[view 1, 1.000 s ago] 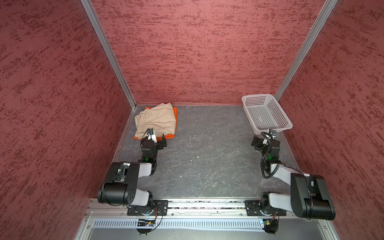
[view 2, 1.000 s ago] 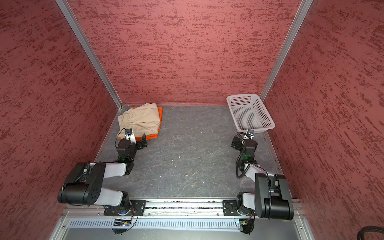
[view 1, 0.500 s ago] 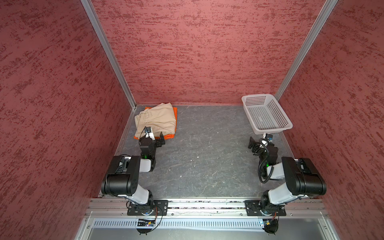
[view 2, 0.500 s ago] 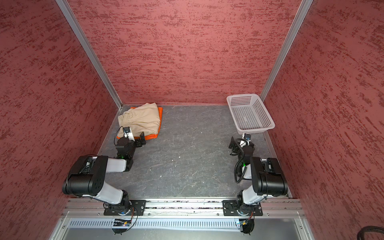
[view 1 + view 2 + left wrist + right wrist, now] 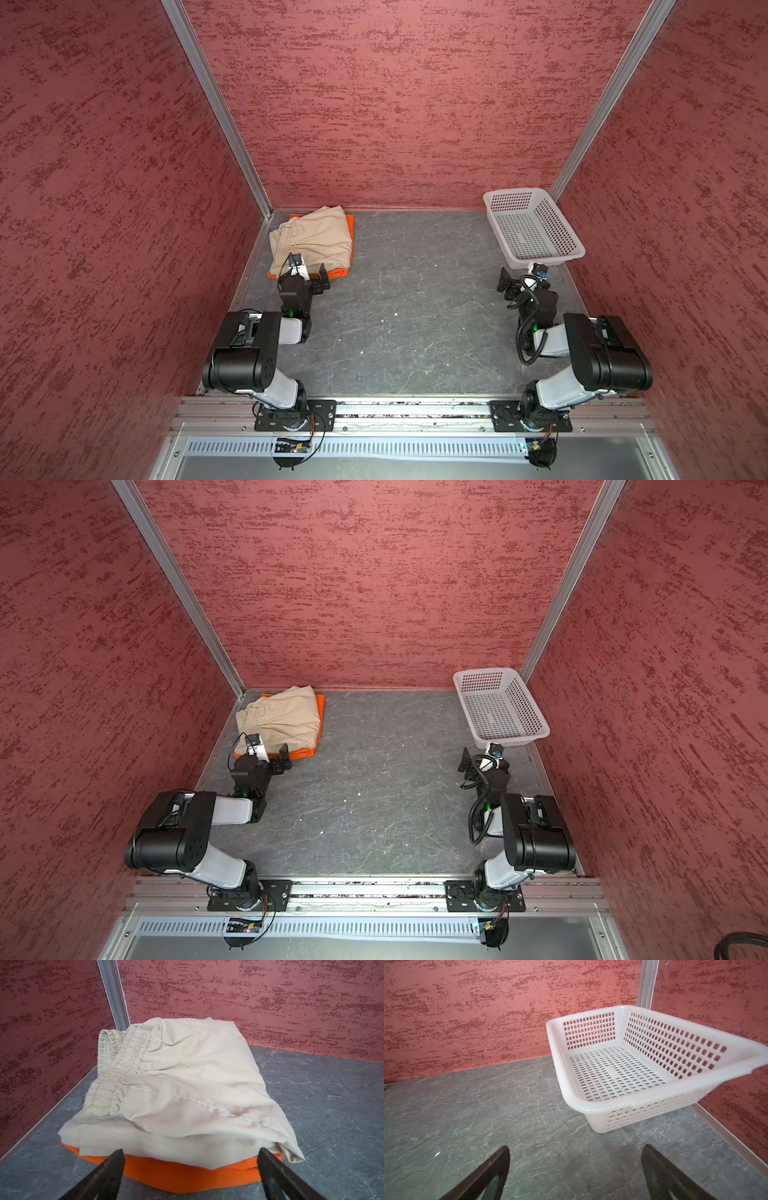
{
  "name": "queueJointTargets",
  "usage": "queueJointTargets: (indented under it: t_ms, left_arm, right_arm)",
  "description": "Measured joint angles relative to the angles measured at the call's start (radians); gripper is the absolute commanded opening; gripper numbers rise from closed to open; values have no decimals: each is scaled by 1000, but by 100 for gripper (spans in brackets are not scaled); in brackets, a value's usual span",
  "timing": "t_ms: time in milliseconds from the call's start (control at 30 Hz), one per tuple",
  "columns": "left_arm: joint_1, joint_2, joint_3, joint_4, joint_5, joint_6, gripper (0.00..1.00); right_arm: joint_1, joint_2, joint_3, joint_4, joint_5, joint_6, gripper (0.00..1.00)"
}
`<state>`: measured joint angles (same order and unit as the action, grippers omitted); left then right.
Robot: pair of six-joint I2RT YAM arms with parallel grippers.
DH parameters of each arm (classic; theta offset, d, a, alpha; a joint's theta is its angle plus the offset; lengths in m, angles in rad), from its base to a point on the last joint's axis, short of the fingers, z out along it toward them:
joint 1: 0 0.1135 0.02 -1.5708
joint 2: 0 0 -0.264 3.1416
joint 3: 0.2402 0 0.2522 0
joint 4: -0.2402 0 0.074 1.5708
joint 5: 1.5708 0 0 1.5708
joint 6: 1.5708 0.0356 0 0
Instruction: Fold and stack the shorts
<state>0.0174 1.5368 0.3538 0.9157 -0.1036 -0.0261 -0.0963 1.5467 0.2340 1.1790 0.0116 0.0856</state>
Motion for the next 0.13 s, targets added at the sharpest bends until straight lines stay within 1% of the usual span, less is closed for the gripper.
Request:
queueJointTargets:
  t_ms: [133]
  left_arm:
    - [2,0,0,-3,10,0,99]
  right_arm:
    - [0,0,0,0,0,0,99]
